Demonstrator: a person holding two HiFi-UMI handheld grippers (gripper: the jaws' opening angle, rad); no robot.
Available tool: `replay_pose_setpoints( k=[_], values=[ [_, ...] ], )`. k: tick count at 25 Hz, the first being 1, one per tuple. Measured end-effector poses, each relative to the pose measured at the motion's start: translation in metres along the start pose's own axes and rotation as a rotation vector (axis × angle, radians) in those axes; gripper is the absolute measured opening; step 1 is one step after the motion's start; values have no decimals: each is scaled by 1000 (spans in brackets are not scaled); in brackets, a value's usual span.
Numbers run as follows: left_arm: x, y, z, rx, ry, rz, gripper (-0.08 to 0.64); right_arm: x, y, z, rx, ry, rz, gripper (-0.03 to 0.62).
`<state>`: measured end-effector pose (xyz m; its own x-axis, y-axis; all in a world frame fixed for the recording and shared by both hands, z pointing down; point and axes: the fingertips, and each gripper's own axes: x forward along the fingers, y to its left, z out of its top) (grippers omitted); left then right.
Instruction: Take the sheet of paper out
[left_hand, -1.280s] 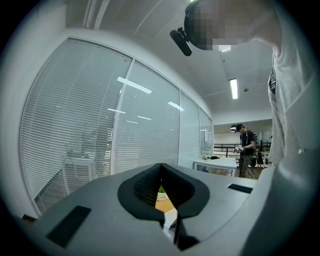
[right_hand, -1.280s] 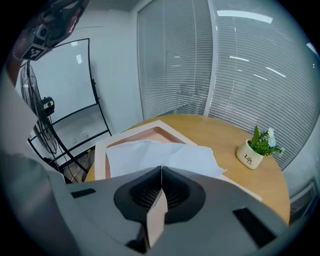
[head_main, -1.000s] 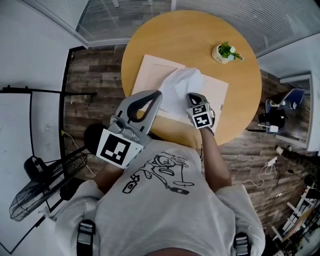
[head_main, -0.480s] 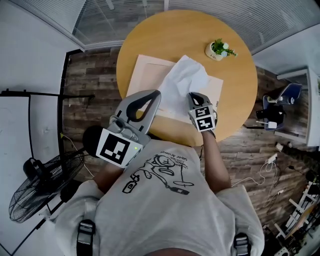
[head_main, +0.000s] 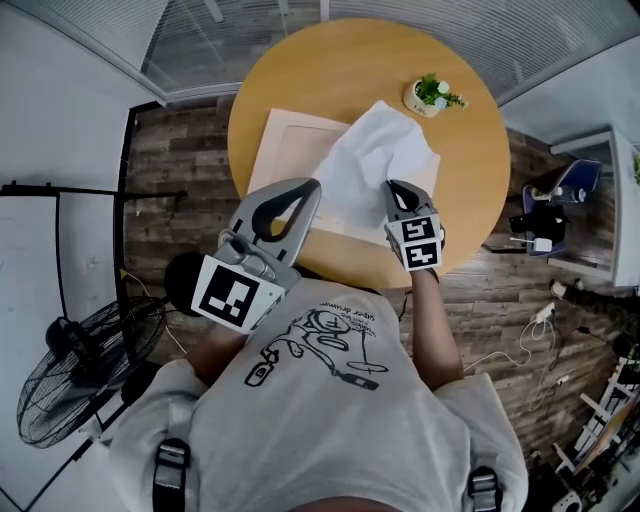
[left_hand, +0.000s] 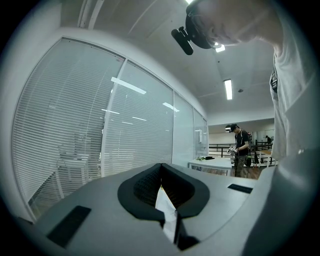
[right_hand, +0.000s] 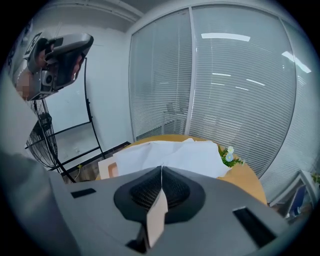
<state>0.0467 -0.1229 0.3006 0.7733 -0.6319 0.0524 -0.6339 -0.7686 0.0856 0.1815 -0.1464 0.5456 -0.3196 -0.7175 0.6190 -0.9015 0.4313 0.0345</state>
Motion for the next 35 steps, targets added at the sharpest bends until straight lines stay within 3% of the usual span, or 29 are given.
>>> replay_pose_setpoints(
  k=[35],
  values=[
    [16, -13, 3, 10, -14, -29, 20, -129, -13, 101, 28, -255, -60, 9]
  ],
)
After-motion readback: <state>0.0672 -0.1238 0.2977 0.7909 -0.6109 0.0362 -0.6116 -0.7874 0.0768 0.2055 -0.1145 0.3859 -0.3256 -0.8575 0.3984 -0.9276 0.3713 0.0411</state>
